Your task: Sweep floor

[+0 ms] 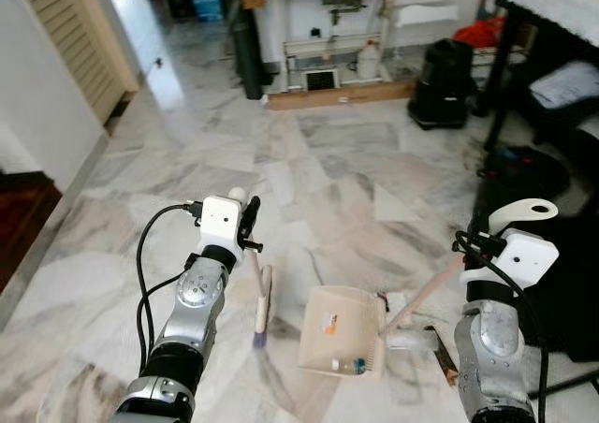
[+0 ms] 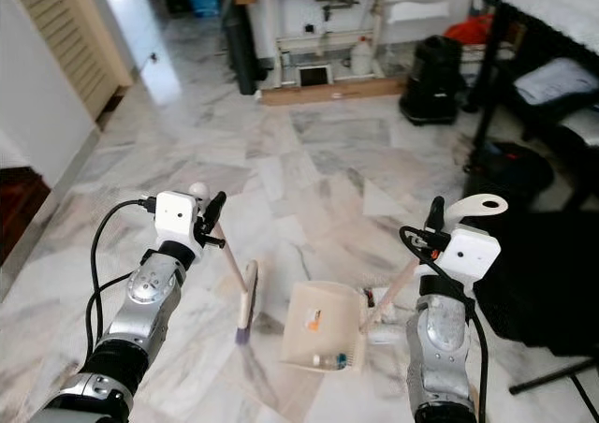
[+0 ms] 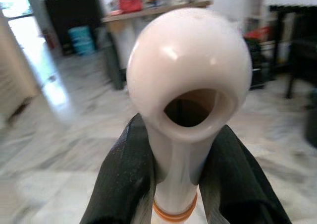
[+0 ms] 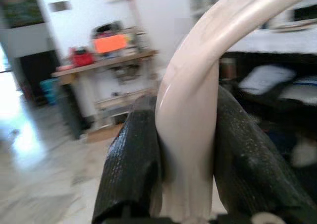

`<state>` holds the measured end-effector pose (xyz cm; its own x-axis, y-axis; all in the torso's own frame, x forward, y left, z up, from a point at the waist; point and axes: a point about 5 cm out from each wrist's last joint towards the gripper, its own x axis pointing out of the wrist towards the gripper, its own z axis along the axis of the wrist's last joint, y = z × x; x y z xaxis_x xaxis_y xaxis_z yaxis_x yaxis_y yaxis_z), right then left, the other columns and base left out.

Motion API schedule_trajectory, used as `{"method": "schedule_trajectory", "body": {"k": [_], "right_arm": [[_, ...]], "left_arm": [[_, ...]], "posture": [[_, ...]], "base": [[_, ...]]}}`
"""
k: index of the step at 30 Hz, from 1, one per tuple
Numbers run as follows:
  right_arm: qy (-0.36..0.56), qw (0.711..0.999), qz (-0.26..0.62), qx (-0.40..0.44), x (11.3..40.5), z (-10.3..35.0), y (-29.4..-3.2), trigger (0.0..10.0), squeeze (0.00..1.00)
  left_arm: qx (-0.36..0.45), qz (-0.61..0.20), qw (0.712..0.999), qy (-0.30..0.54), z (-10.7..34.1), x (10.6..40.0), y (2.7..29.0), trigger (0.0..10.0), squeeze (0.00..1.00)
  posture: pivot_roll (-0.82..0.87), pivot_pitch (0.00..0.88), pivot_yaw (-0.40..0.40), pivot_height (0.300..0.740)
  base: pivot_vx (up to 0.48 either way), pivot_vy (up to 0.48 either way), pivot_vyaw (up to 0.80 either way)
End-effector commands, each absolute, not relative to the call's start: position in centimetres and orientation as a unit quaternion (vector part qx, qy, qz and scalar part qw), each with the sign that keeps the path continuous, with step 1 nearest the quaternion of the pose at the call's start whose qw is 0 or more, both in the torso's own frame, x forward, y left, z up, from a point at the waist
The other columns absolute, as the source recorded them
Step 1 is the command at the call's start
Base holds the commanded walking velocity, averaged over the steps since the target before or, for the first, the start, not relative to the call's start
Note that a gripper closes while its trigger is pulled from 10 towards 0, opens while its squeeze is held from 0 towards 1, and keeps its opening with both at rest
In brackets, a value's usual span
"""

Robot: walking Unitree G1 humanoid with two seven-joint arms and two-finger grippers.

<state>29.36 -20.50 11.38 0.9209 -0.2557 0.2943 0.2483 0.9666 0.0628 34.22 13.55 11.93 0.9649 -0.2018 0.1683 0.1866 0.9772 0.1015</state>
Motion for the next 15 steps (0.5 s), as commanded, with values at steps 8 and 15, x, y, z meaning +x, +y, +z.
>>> {"method": "schedule_trajectory", "body": {"k": [8,15], "right_arm": [[-0.18,0.977,-0.113,0.021,29.54,12.6,-19.9,10.0,0.0],[-0.176,0.978,-0.107,0.019,29.44,12.28,-19.81,10.0,0.0]], "left_arm": [[0.043,-0.08,0.989,-0.114,12.75,34.33,13.63,10.0,0.0],[0.045,-0.074,0.99,-0.111,12.16,33.9,13.87,10.0,0.0]], "posture": [[-0.04,0.0,0.087,0.74],[-0.03,0.0,0.08,0.74]], "base": [[0.0,0.0,0.8],[0.0,0.0,0.8]]}}
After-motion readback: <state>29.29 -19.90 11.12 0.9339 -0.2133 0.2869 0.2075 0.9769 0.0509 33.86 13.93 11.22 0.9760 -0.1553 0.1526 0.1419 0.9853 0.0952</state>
